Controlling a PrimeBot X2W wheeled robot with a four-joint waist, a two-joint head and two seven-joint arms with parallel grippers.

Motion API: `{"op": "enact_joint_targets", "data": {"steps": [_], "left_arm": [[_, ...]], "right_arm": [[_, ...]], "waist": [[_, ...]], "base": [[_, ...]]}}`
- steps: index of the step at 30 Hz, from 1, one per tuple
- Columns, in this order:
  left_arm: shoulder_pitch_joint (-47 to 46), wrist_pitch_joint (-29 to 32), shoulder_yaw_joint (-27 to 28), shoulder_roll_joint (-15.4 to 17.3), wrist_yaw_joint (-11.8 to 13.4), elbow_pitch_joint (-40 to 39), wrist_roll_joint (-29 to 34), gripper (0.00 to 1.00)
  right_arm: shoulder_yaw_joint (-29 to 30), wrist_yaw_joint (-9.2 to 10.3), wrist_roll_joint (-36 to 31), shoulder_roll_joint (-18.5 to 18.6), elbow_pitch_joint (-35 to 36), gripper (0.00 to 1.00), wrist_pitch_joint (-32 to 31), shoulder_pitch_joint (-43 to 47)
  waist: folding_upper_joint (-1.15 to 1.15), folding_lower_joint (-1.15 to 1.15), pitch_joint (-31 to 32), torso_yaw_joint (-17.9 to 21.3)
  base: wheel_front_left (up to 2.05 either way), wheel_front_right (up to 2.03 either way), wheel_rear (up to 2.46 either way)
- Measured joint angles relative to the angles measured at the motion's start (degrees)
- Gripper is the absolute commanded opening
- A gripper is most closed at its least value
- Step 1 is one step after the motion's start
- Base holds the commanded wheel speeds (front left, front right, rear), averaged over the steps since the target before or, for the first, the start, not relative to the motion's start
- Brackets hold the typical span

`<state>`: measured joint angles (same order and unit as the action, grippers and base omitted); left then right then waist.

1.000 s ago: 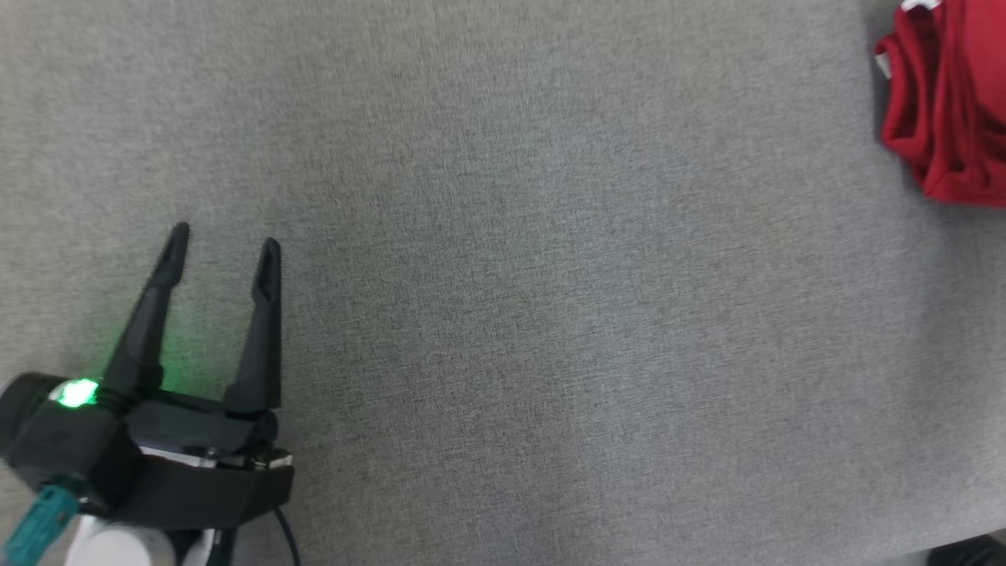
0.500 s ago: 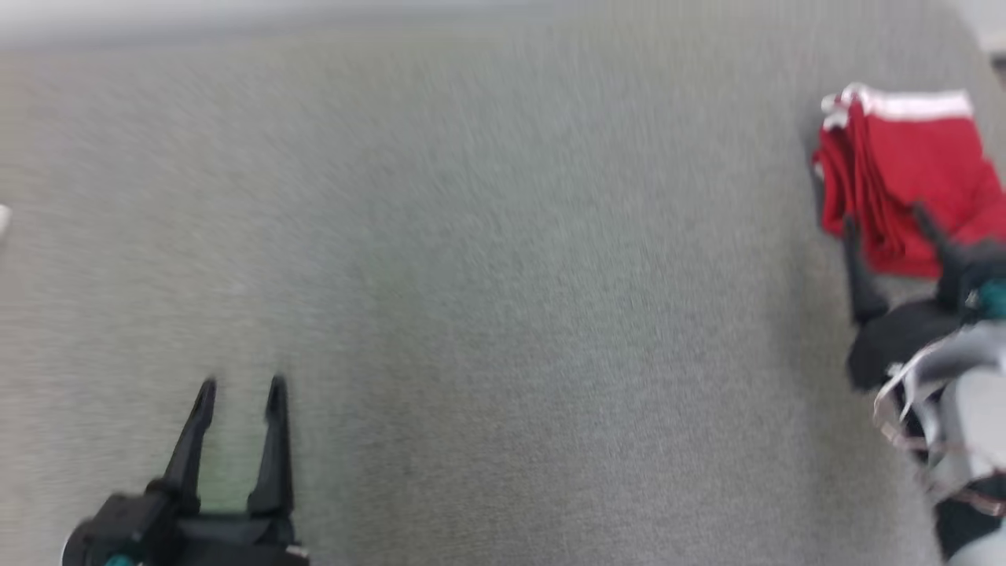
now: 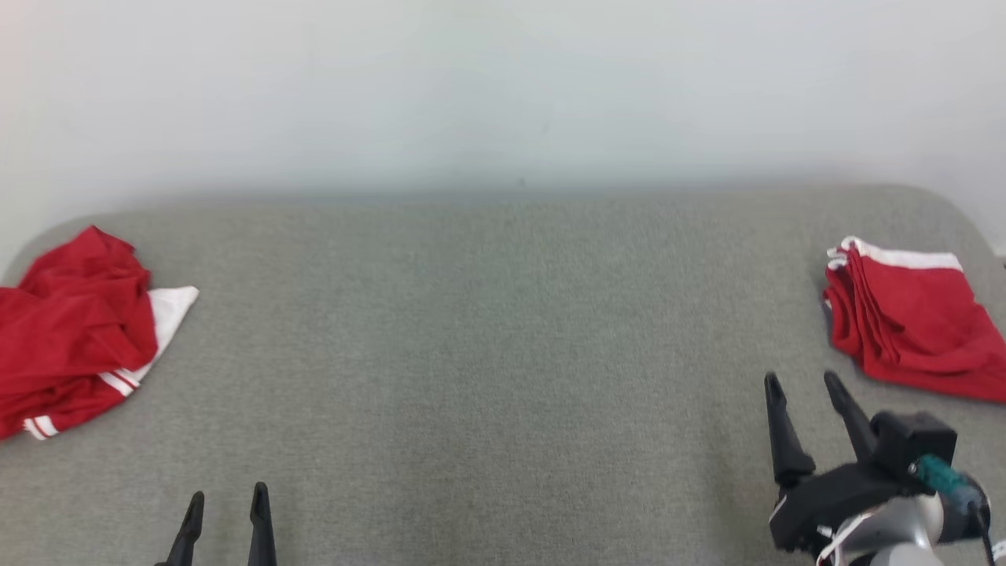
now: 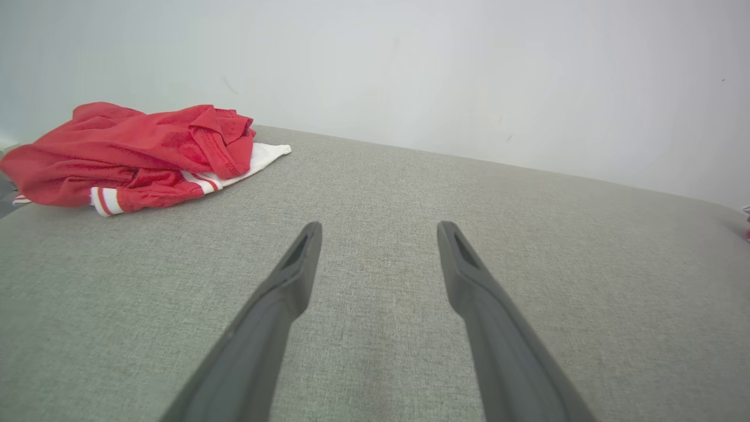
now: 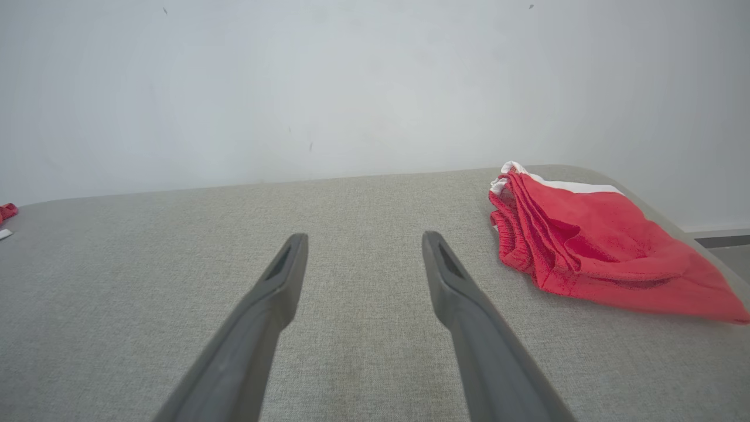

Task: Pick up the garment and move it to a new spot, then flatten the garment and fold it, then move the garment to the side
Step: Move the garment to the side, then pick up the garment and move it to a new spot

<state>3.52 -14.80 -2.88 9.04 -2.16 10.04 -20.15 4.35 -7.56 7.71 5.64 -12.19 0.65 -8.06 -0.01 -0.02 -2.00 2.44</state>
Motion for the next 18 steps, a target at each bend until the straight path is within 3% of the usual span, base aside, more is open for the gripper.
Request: {"op": "enact_joint_targets", "data": {"steps": [7,18], "left_arm": [[0.3,-0.2,-0.1,-0.4,-1.1,2.4,0.5,1.00],[-0.1,-0.2,0.5,-1.3,-3.0,2.4,2.0,1.00]], "right_arm": [[0.5,0.00,-1.7,-2.4,2.2,1.00,-2.6,6.3],[0.4,0.00,-2.8,-2.7,3.1,1.00,-4.0,7.3]], "waist": [[0.00,0.00,4.5,-1.6],[0.01,0.02,4.8,0.1]], "base": [[0.00,0.00,0.00],[0.00,0.00,0.00]]}}
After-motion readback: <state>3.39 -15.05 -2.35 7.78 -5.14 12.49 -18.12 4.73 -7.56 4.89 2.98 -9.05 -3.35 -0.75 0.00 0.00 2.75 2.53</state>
